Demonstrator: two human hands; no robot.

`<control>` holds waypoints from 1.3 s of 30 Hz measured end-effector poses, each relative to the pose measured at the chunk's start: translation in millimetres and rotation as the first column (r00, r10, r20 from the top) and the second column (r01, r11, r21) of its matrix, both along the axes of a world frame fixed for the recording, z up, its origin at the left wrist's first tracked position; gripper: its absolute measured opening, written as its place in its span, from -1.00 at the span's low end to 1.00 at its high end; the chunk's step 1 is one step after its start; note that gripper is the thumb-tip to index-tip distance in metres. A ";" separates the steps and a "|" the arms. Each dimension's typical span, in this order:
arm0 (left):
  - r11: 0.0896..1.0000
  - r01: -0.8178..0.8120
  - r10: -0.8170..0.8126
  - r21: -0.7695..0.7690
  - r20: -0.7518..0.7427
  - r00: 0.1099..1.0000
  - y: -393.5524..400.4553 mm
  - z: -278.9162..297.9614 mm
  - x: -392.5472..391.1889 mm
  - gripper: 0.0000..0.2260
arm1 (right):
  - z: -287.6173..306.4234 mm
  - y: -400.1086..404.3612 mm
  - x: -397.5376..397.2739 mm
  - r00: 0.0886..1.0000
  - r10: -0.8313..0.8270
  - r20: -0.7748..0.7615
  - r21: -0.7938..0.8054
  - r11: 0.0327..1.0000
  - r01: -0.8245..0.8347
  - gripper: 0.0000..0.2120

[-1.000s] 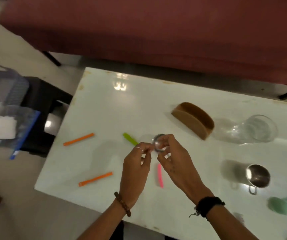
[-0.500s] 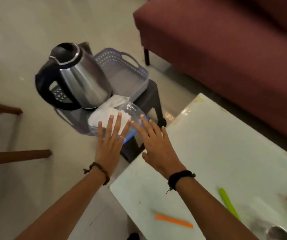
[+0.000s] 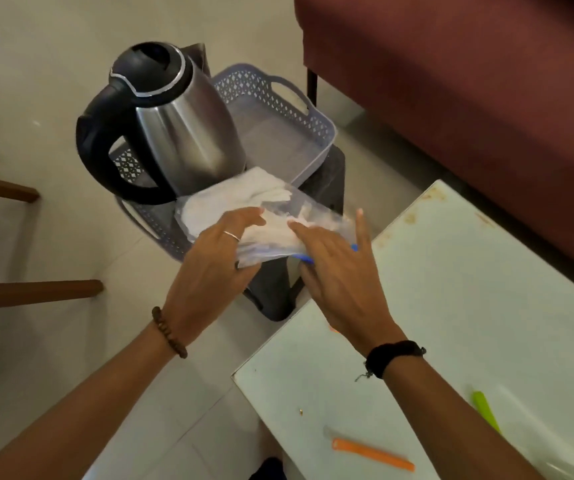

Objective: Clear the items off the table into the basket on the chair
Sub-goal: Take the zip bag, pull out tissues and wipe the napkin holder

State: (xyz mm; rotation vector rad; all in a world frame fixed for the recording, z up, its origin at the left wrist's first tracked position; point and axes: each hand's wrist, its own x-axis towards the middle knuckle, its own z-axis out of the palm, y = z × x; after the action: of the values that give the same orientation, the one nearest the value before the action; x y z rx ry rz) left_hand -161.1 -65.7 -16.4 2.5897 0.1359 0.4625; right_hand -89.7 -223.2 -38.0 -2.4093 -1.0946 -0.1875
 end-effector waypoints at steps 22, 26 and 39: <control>0.462 0.004 -0.258 -0.887 -0.130 0.957 -366.8 57.8 -84.6 -0.95 | 101.4 -353.0 -142.6 0.804 -0.334 -0.492 0.111 0.892 0.438 -0.90; 0.563 0.039 -0.217 -0.825 -0.102 0.971 -391.7 60.2 -90.3 -0.91 | 97.4 -377.2 -156.2 0.758 -0.303 -0.577 0.242 0.823 0.513 -0.89; 0.189 -0.186 -0.338 -0.964 -0.241 0.910 -386.5 48.7 -99.9 -0.80 | 58.8 -448.2 -194.9 0.638 -0.505 -0.581 0.195 0.675 0.712 -0.96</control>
State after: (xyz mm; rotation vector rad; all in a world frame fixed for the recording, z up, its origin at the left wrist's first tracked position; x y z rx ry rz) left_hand -261.0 -452.2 32.3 1.2603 0.3186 -0.2468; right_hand -284.6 -671.5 20.7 -2.1573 0.0637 -0.0215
